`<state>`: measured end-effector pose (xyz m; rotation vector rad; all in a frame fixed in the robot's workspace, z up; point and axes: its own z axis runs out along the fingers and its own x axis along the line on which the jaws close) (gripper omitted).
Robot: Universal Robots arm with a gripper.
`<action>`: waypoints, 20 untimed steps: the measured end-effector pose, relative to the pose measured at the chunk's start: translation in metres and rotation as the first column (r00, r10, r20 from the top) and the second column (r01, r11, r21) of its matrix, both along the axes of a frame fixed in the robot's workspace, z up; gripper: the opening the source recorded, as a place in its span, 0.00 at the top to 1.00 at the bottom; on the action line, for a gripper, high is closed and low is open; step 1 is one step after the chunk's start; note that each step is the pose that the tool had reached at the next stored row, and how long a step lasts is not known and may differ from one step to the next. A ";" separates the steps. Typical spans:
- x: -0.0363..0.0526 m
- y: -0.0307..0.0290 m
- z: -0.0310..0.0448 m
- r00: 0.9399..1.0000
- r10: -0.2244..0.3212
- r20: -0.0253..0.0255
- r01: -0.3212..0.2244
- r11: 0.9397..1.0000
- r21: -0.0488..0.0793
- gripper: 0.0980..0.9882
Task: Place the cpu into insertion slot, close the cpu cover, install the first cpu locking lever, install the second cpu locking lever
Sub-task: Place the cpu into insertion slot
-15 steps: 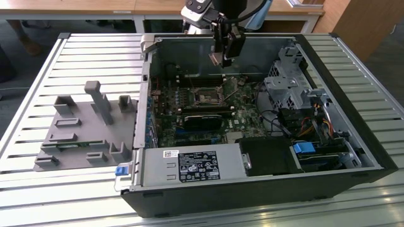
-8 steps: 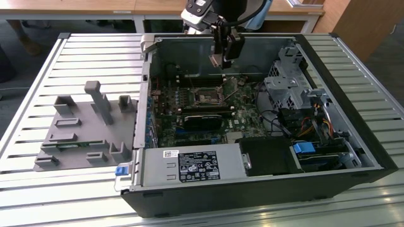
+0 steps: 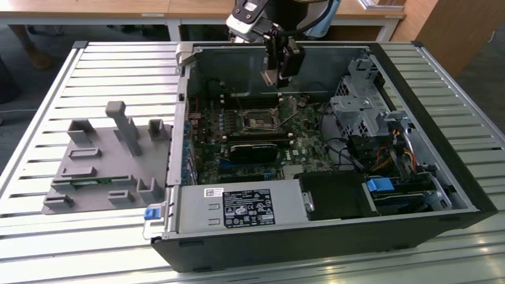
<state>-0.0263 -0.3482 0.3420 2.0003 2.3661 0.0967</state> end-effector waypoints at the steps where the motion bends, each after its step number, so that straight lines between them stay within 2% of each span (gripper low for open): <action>1: 0.0000 0.0000 -0.0006 1.000 0.000 0.000 0.000 1.000 0.000 0.50; 14: 0.0000 0.0000 -0.0104 1.000 0.000 -0.004 0.000 1.000 0.000 0.50; 20: 0.0000 0.0000 -0.0151 1.000 0.000 -0.004 0.000 1.000 0.001 0.50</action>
